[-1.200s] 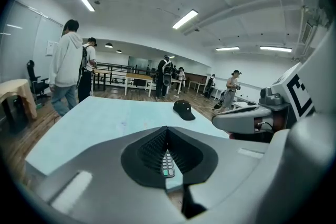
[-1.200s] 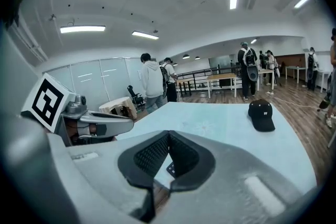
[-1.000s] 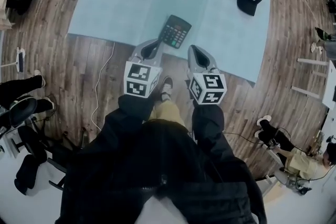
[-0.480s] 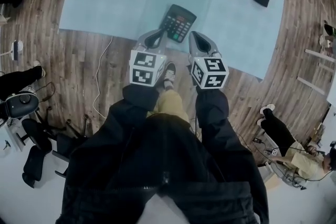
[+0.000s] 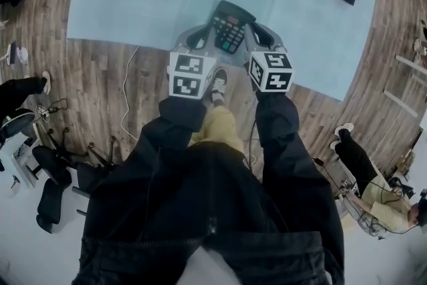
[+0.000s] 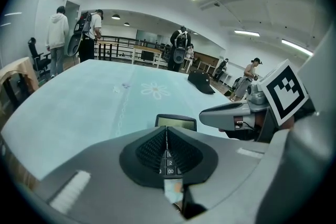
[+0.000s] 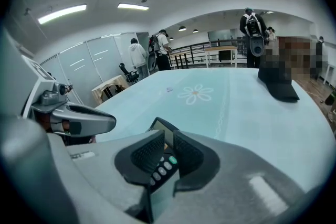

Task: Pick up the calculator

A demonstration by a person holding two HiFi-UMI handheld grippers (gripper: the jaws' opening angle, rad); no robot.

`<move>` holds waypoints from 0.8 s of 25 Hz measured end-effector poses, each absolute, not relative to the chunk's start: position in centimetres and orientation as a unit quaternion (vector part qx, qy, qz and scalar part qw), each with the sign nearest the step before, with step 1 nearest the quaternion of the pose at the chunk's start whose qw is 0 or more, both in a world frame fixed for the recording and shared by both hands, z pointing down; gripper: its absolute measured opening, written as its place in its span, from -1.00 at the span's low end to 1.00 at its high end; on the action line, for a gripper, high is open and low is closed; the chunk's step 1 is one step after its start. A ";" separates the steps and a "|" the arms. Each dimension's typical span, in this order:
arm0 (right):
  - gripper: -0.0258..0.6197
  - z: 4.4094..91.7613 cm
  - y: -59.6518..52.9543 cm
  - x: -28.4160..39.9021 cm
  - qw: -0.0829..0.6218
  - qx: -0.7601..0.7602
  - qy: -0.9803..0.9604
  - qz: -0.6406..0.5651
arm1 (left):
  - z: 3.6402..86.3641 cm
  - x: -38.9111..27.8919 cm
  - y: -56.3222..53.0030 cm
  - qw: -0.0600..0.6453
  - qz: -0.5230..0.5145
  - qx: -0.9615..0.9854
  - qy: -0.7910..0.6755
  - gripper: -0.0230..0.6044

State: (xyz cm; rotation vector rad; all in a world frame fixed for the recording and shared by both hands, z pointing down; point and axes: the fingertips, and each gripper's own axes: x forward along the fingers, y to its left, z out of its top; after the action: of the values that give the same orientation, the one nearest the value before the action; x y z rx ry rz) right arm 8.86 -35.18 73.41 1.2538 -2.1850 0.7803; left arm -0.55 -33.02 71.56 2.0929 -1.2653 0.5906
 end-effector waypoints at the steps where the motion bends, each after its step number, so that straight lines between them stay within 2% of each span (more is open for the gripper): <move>1: -0.76 73.9 -35.5 8.9 0.253 0.461 -0.801 0.287 | 71.9 -0.6 -33.2 0.310 0.224 0.791 -0.478 -0.94; 13: -0.35 77.9 -37.6 9.4 0.273 0.442 -0.796 0.311 | 73.6 -0.9 -34.0 0.313 0.228 0.787 -0.480 -0.94; 20: -0.34 79.6 -37.4 8.5 0.245 0.400 -0.805 0.364 | 73.5 -0.8 -33.3 0.318 0.222 0.788 -0.478 -0.94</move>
State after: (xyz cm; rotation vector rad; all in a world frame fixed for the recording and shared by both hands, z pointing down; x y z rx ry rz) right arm 8.50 -37.35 79.62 1.0924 -2.1960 0.9935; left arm -0.82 -33.32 73.48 2.0742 -1.2570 0.5848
